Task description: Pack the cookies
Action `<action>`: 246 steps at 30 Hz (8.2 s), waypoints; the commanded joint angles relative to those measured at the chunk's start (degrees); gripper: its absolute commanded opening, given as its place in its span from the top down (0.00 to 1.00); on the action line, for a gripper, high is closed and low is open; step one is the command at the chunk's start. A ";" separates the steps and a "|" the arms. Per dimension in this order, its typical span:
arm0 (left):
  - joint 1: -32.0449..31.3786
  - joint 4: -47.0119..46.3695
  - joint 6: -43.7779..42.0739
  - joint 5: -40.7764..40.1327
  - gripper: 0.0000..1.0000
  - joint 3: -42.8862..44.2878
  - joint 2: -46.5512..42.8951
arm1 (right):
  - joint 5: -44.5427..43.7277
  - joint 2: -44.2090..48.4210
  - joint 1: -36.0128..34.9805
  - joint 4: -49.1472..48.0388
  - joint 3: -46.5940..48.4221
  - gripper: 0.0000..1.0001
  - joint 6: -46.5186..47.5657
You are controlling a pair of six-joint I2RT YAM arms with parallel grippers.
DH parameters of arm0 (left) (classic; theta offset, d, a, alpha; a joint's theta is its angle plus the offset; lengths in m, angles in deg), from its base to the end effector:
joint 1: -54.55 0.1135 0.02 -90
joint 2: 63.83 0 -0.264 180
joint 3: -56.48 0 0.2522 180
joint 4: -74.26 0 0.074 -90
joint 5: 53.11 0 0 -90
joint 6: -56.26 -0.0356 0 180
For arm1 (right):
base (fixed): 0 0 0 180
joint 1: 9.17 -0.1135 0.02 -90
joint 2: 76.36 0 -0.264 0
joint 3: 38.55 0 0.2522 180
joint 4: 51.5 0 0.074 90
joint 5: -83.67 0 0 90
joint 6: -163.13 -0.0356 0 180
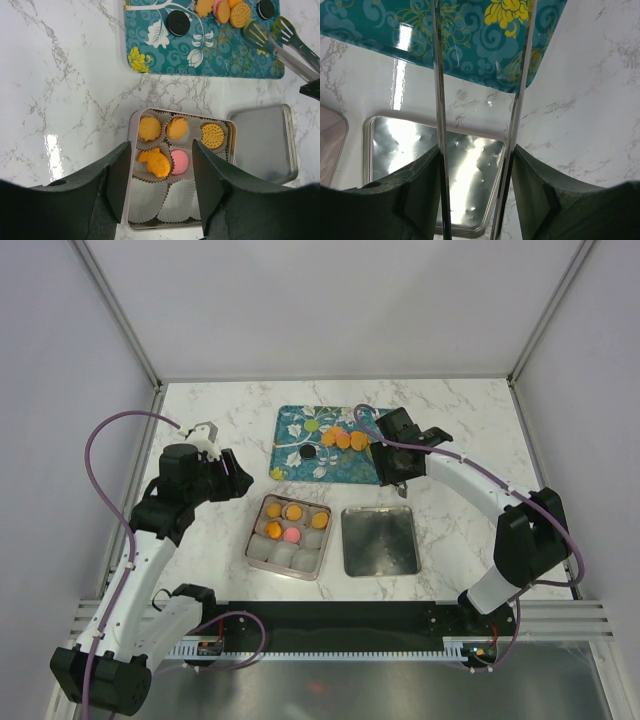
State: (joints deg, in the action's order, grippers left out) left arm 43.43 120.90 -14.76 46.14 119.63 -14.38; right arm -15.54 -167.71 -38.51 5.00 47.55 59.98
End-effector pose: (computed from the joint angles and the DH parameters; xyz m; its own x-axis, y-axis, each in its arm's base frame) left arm 0.1804 -0.0413 0.3145 -0.6095 -0.2073 -0.7652 0.1316 0.9253 -0.3556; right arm 0.2896 0.1563 0.2582 -0.8428 -0.2161 -0.4930 -0.2320 0.9723 -0.0296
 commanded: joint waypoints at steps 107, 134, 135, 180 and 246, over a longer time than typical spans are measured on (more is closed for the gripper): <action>-0.22 -1.42 0.00 -0.03 0.40 -0.17 -0.23 | 4.55 14.53 -38.77 9.64 -4.93 0.56 -10.41; -0.14 -1.42 -0.17 -0.03 0.40 -0.17 -0.32 | 5.69 12.69 -38.77 12.89 -0.45 0.52 -8.48; -0.22 -1.51 -0.09 -0.11 0.40 -0.17 -0.32 | 5.78 12.43 -38.86 13.07 -0.35 0.52 -8.21; -0.22 -1.51 0.18 1.47 0.40 -0.08 -0.41 | 7.35 13.92 -5.58 5.97 4.93 0.51 -1.27; -4.00 -2.56 0.62 3.57 0.39 -0.70 -2.87 | -2.57 26.93 3.42 -15.75 -36.91 0.41 -21.57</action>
State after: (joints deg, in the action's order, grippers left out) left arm 39.57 120.47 -14.74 49.09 118.91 -17.22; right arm -16.55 -140.56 -33.75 -8.37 11.24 40.42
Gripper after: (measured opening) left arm 0.608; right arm 0.592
